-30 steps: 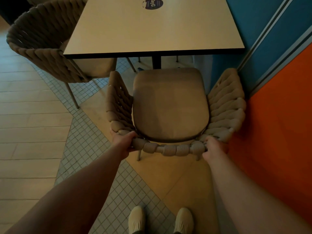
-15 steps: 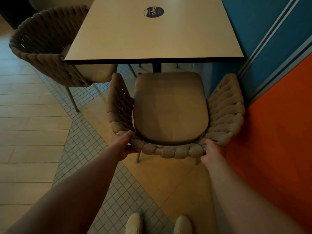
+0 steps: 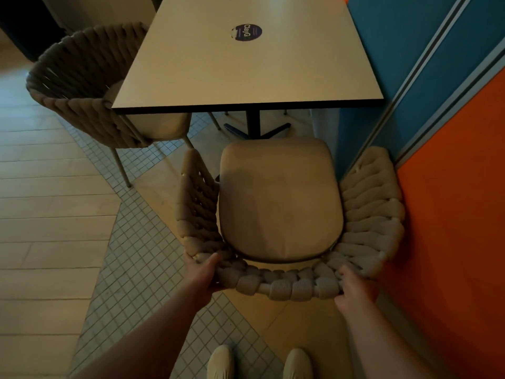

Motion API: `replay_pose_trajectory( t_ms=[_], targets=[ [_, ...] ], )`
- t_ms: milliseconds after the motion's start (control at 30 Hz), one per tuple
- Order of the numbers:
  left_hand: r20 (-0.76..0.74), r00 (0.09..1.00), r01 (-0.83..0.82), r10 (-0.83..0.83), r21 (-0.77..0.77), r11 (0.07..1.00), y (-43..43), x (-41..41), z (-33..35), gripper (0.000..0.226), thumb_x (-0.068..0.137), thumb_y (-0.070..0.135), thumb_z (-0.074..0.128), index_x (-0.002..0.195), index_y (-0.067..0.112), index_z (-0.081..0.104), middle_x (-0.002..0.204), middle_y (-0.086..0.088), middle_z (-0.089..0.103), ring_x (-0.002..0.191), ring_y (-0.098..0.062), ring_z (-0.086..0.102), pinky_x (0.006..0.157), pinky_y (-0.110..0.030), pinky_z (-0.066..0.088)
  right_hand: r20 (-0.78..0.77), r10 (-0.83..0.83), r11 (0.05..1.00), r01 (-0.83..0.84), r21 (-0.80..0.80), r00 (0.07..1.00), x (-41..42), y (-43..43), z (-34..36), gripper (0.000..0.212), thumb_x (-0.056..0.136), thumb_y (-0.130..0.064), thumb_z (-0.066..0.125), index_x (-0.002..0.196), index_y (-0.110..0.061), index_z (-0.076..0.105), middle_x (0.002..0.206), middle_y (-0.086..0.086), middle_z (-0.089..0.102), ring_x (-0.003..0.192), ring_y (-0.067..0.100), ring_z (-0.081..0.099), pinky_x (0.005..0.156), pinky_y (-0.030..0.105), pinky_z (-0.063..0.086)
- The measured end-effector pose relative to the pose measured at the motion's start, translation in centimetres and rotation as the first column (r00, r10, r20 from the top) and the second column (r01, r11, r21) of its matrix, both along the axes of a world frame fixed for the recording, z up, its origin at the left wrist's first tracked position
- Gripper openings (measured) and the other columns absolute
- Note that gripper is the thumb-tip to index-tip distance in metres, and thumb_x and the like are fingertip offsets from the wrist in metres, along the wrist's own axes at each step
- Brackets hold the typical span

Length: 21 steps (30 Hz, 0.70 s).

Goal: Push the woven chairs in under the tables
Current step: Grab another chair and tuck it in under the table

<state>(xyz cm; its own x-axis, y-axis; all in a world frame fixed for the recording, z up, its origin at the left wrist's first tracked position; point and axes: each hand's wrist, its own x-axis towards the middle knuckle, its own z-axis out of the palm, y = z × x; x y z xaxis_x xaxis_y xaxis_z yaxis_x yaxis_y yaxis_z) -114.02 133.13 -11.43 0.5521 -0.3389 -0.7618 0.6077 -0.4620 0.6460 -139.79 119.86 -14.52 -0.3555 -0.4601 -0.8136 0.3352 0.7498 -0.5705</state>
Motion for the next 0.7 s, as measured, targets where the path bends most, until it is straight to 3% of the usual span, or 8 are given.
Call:
replay_pose_trajectory(
  t_ms=[200,333,500,600,700],
  targets=[
    [0.009,1.000,-0.002,0.002,0.005,1.000,0.4,0.3,-0.3,0.072,0.086,0.006,0.072,0.139,0.039,0.036,0.128,-0.016,0.058,0.102,-0.042,0.068,0.070,-0.065,0.059,0.003,-0.018,0.999,0.018,-0.032,1.000,0.1,0.8,0.0,0.055,0.079,0.009,0.064,0.130,-0.008,0.055,0.119,0.008,0.062,0.103,0.028,0.064,0.084,0.050,0.055],
    [0.052,0.999,-0.007,0.007,0.015,1.000,-0.8,0.7,-0.5,0.070,0.085,0.006,0.072,0.140,0.033,0.039,0.127,-0.018,0.058,0.101,-0.041,0.067,0.066,-0.063,0.060,0.023,-0.005,0.998,0.006,-0.063,1.000,0.6,-0.7,-0.4,0.052,0.077,0.010,0.061,0.126,-0.006,0.058,0.116,0.009,0.065,0.093,0.025,0.065,0.065,0.036,0.056],
    [0.080,0.997,-0.009,0.009,0.002,1.000,-2.8,1.7,-0.6,0.068,0.082,0.001,0.070,0.137,0.028,0.040,0.126,-0.020,0.058,0.096,-0.040,0.068,0.064,-0.060,0.061,0.047,0.023,0.996,-0.019,-0.082,0.999,1.6,-3.3,-1.3,0.058,0.073,0.007,0.064,0.127,-0.011,0.053,0.116,0.012,0.064,0.091,0.032,0.068,0.074,0.057,0.058],
    [0.088,0.996,-0.005,0.005,-0.004,1.000,-3.7,2.2,-0.5,0.066,0.085,0.000,0.067,0.137,0.027,0.036,0.126,-0.018,0.055,0.093,-0.038,0.067,0.067,-0.063,0.060,0.053,0.045,0.996,-0.040,-0.084,0.998,1.9,-4.8,-3.0,0.060,0.068,0.002,0.067,0.124,-0.012,0.052,0.115,0.015,0.065,0.089,0.034,0.069,0.065,0.054,0.059],
    [0.079,0.997,-0.009,0.009,0.010,1.000,-4.4,2.6,-0.6,0.070,0.085,0.000,0.068,0.139,0.028,0.033,0.124,-0.018,0.053,0.089,-0.038,0.066,0.065,-0.059,0.061,0.042,0.058,0.996,-0.055,-0.070,0.997,2.3,-5.2,-2.4,0.058,0.070,0.002,0.066,0.124,-0.012,0.052,0.114,0.013,0.065,0.089,0.032,0.068,0.070,0.055,0.059]
  ],
)
